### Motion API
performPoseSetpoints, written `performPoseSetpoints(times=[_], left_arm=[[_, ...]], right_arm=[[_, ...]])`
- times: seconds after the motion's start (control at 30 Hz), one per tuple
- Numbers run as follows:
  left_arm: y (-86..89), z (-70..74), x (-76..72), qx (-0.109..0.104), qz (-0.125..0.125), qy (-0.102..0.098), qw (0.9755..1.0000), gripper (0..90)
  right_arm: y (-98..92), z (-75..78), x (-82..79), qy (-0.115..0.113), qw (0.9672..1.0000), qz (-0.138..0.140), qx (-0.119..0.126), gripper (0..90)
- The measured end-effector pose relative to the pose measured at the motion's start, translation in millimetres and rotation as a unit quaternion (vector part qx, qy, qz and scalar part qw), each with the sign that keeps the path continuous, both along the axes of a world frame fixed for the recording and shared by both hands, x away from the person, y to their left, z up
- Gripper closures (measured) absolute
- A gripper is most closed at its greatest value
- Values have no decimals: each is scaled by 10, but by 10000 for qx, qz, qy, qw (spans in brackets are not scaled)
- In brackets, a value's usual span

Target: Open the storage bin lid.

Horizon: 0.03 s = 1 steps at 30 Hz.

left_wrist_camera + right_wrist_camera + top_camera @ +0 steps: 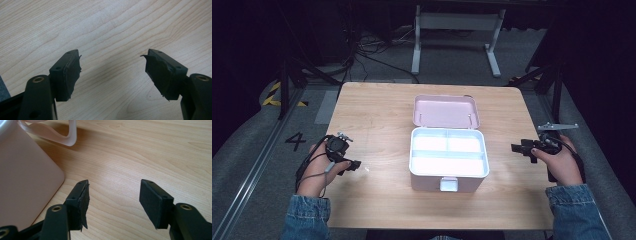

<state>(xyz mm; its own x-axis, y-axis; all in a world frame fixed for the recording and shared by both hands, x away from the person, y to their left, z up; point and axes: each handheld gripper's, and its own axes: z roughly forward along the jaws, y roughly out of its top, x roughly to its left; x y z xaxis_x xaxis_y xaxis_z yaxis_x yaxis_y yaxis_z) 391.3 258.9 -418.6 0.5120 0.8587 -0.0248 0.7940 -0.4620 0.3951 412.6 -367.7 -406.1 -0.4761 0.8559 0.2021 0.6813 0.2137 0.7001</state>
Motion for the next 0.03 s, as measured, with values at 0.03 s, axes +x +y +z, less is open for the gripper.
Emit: performPoseSetpoints(times=[0.03], left_arm=[[-3, -3, 1, -18, -11, -1, 10000, 287]], right_arm=[[-2, 1, 1, -16, 10000, -1, 4, 419]])
